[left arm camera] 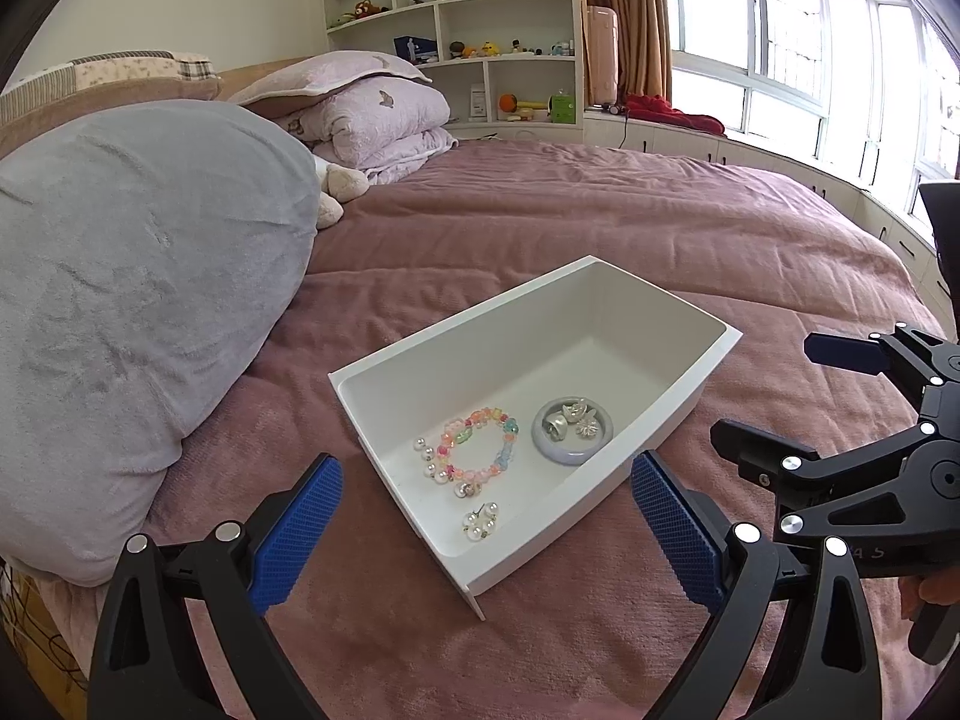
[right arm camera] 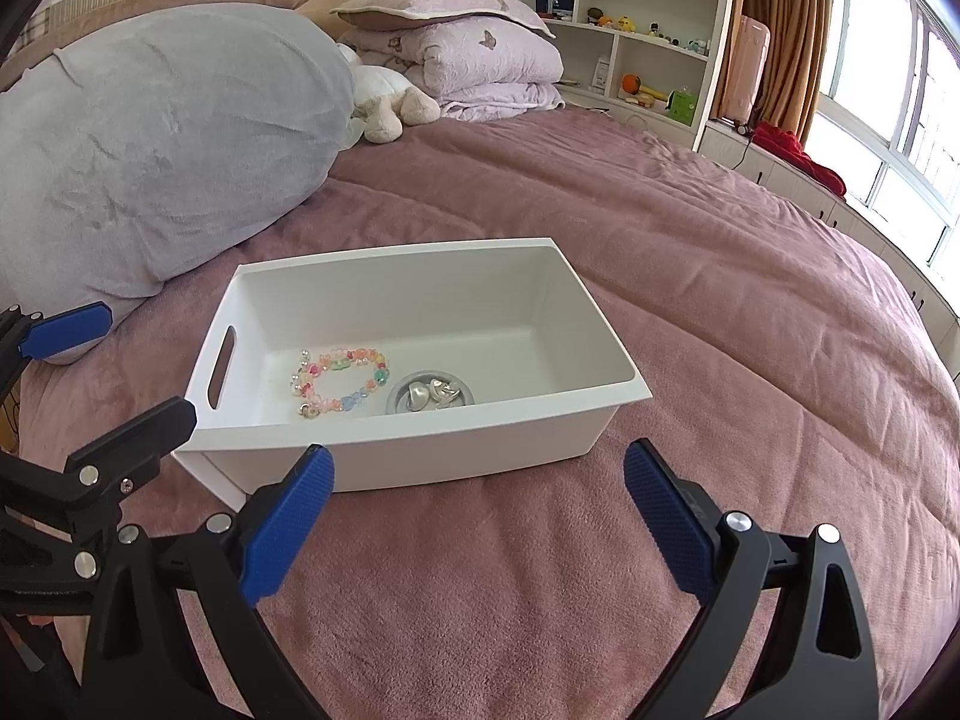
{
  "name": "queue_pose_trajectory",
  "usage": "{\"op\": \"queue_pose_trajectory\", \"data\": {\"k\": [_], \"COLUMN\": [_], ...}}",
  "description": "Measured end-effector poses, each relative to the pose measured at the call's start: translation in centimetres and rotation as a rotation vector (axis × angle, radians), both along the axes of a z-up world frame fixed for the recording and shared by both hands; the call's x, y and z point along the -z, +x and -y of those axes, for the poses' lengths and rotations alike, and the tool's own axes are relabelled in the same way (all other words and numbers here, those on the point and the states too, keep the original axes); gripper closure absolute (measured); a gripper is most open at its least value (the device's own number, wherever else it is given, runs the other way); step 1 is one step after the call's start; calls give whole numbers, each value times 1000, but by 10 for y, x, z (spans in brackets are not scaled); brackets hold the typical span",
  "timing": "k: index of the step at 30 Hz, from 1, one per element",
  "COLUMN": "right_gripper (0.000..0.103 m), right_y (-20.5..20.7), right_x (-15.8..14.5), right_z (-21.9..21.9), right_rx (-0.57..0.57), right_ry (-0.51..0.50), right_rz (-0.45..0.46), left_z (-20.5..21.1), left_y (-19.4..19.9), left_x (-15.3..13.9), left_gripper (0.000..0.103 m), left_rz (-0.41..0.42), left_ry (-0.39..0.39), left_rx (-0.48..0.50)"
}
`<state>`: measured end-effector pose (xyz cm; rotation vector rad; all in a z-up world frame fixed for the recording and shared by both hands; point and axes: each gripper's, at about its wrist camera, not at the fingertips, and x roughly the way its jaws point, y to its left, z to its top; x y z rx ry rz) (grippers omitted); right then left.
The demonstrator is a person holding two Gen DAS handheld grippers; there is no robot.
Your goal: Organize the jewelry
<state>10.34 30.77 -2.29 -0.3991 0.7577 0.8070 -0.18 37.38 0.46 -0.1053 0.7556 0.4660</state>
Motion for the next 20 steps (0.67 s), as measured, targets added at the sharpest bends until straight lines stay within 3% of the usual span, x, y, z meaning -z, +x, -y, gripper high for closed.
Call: {"op": "queue_pose_trajectory", "data": {"k": [7,20], "right_gripper": [7,7], "right_y": [0,-1], "right_x": [0,2], "right_z": [0,-1], "right_rx": [-1,0], "right_ry": [1,-3], "right_rz": [1,5], "left_z": [1,7], "left_y": [-1,-3], "left_x": [-1,-4], "left_gripper": [5,5], "left_rz": [8,3], "left_ry": [-10,56], "left_rx": [8,9]}}
